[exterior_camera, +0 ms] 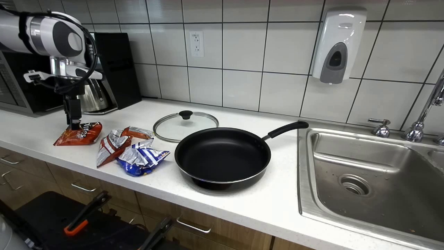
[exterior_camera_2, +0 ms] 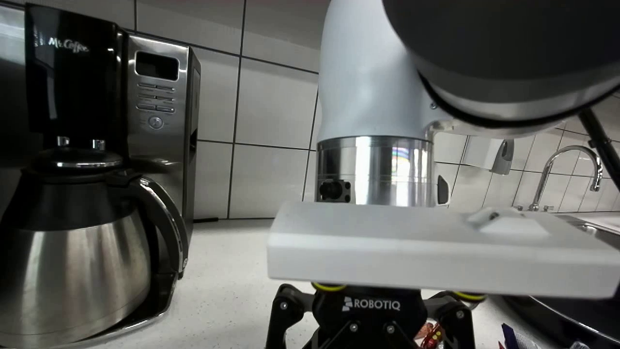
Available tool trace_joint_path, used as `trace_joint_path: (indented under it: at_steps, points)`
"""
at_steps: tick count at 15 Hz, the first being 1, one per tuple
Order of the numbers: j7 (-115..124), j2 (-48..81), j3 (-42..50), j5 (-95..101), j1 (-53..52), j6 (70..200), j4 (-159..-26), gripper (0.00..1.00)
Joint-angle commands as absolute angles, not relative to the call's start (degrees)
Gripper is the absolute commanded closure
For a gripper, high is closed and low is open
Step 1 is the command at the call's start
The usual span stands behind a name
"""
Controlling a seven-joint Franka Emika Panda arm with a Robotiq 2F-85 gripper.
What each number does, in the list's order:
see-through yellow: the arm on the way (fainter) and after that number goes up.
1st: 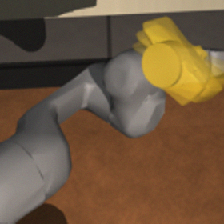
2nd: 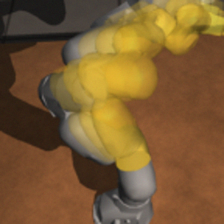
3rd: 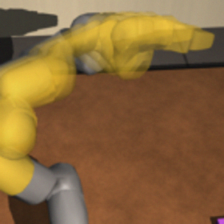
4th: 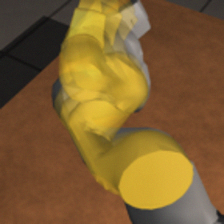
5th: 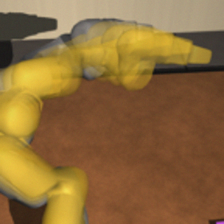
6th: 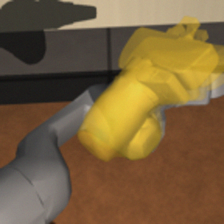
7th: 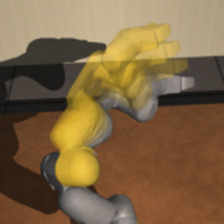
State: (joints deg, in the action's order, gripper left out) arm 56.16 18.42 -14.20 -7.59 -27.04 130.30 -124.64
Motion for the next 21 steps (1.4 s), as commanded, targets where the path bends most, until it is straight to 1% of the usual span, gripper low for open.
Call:
trace_joint_path:
  at_steps: [1, 11, 12, 13, 14, 15, 20, 21]
  points:
    - [56.35, 20.77, -13.99, -5.2, -26.71, 130.57, -121.73, 0.0]
    - [56.28, 22.42, -13.82, -5.15, -27.0, 130.32, -120.14, 0.0]
    - [56.39, 22.37, -13.78, -5.11, -27.02, 130.35, -120.16, 0.25]
    - [56.36, 22.4, -13.78, -5.09, -27.03, 130.39, -120.16, 0.28]
    - [56.33, 22.42, -13.79, -5.11, -27.02, 130.38, -120.13, 0.35]
    - [56.33, 22.43, -13.78, -5.11, -27.01, 130.38, -120.11, 0.44]
    - [56.21, 22.63, -13.77, -5.11, -26.99, 130.47, -119.78, 0.82]
    - [56.19, 22.67, -13.77, -5.11, -26.99, 130.5, -119.72, 0.91]
